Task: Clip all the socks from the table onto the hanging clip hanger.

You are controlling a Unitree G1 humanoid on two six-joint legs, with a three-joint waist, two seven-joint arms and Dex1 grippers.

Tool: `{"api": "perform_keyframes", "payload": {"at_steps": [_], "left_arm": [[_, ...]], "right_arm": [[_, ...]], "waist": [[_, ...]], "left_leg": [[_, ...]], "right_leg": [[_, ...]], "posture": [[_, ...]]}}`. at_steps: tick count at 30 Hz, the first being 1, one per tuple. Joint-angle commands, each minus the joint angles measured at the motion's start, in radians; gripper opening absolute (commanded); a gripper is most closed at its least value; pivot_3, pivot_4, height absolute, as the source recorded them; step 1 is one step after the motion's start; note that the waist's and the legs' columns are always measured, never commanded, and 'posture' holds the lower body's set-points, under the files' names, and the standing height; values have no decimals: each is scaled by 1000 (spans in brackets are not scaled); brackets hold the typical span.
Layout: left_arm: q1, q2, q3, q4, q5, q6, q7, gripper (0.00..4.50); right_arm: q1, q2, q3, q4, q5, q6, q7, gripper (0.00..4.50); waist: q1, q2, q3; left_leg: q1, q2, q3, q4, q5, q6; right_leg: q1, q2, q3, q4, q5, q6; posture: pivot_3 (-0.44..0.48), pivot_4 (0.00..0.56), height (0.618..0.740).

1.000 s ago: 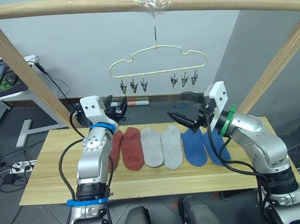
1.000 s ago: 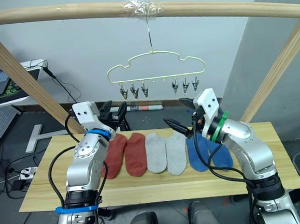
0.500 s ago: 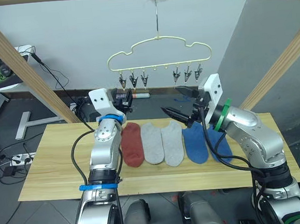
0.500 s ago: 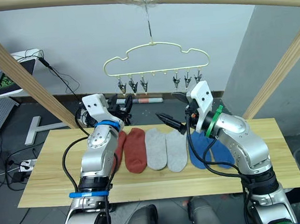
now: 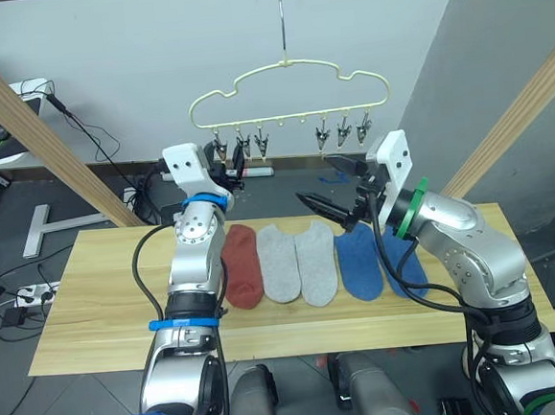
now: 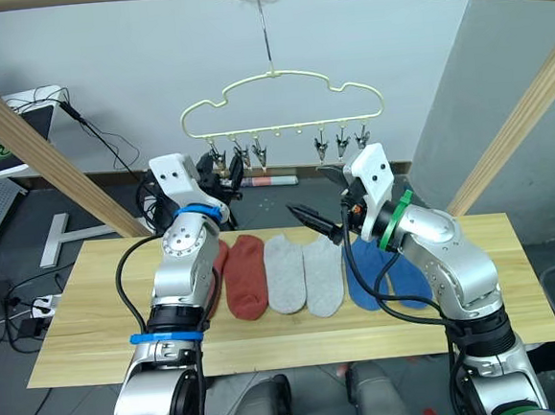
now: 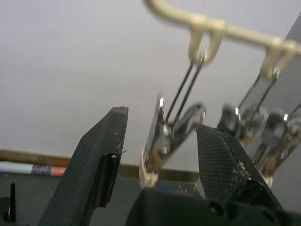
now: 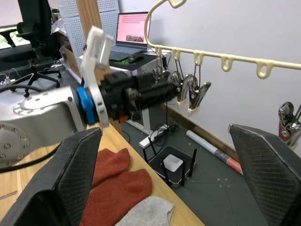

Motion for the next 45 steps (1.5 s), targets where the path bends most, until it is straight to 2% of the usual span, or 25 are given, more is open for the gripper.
{"api": "perform_keyframes", "payload": {"at_steps": [1, 30, 31, 32, 34, 37, 40, 42, 45], "left_arm": [[-10, 11, 0, -42, 20, -36, 13, 2644], [-42, 12, 6, -13, 9, -68, -2, 2644], [-42, 10, 6, -13, 9, -69, -2, 2467], [-43, 9, 7, -15, 7, -70, -4, 2057], [-42, 8, 7, -16, 6, -70, -7, 1767], [-42, 7, 8, -16, 5, -70, -7, 841], [-42, 8, 9, -20, 2, -69, -8, 228], [-41, 10, 11, -21, -1, -68, -9, 19], [-39, 15, 10, -29, -5, -55, -20, 19]], "right_arm": [[-19, 2, -18, -43, 21, -10, 0, 4500], [-43, -4, -22, -36, 41, -5, -14, 4500], [-44, -5, -22, -35, 38, -7, -14, 4500], [-46, -4, -23, -35, 38, -7, -17, 4500], [-47, -4, -23, -36, 38, -6, -20, 4500], [-48, -6, -23, -34, 39, -7, -22, 4500], [-50, -7, -21, -36, 40, -7, -24, 4500], [-53, -3, -18, -40, 41, -3, -28, 4500], [-51, 4, -12, -41, 41, -1, -33, 4500]], "waist": [[0, 0, 1], [-1, 0, 2], [-1, 0, 2], [-1, 0, 2], [-1, 0, 2], [-1, 0, 2], [-1, 0, 2], [-1, 0, 2], [-2, 0, 2]], "left_leg": [[0, 0, 0, 0, 0, 0], [0, 0, 0, 0, 0, 0], [0, 0, 0, 0, 0, 0], [0, 0, 0, 0, 0, 0], [0, 0, 0, 0, 0, 0], [0, 0, 0, 0, 0, 0], [0, 0, 0, 0, 0, 0], [0, 0, 0, 0, 0, 0], [0, 0, 0, 0, 0, 0]], "right_leg": [[0, 0, 0, 0, 0, 0], [0, 0, -1, 0, 0, 0], [0, 0, -1, 0, 0, 0], [0, 0, -1, 0, 0, 0], [0, 0, -1, 0, 0, 0], [0, 0, -1, 0, 0, 0], [0, 0, -1, 0, 0, 0], [-1, 0, -1, 0, 0, 0], [-1, 0, -1, 0, 0, 0]], "posture": [[-119, 314, 740], [-122, 299, 740], [-122, 299, 740], [-122, 299, 740], [-122, 299, 740], [-121, 297, 740], [-121, 297, 740], [-121, 297, 740], [-121, 297, 740]]}}
